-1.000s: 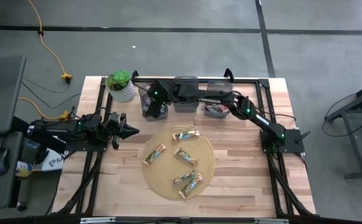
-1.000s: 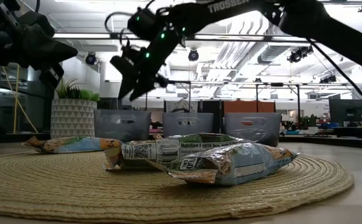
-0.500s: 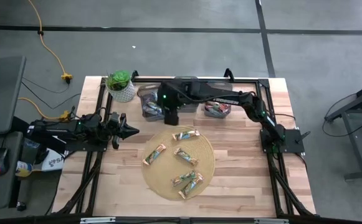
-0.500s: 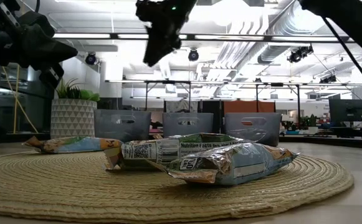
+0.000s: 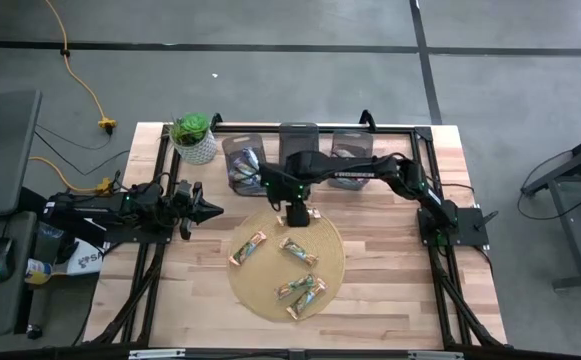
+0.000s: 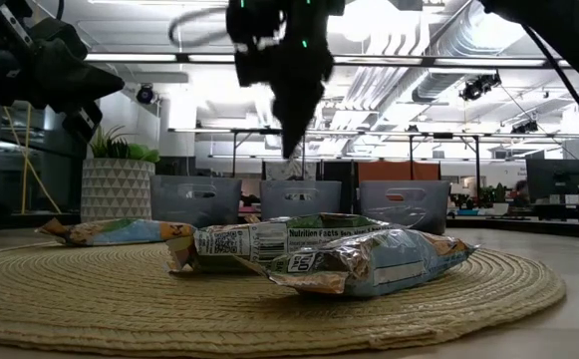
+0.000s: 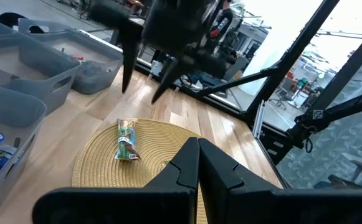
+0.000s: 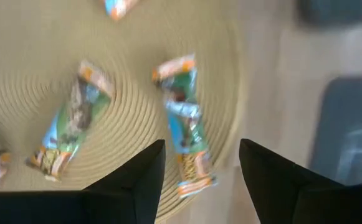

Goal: Pick and place Granola Bars by type
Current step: Put the yellow granola bar into the center black bin

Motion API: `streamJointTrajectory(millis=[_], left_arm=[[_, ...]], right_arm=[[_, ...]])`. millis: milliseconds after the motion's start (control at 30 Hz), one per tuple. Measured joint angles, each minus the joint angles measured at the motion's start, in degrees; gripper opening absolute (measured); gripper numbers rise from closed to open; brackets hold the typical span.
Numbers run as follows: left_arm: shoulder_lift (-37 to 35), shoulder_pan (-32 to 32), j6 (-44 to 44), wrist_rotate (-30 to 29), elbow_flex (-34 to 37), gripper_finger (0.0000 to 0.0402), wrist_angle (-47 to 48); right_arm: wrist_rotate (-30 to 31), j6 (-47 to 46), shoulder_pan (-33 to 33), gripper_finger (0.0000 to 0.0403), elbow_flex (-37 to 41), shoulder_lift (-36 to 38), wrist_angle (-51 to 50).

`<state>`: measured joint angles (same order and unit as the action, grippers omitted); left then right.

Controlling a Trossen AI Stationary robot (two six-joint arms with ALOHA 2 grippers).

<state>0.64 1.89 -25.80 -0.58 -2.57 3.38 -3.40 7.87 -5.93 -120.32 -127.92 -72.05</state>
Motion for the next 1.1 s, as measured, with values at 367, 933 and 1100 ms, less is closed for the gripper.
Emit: streamJointTrajectory(millis=[367,933,1100], left_arm=[[0.02,0.0,0.01,0.0,0.0,0.0001,0.0],[0.02,0.0,0.0,-0.02,-0.02,0.0001,0.0],[0.02,0.0,0.0,-0.02,-0.02,0.0001,0.0]], right_arm=[[-5.29,-2.83,0.66,0.0194,12.7,-0.04,3.87],[-1.84,12.92,1.8,0.0194,13.98,-0.07,10.94],[3.32,14.98,2.79,0.0194,13.98,-0.07,14.91]])
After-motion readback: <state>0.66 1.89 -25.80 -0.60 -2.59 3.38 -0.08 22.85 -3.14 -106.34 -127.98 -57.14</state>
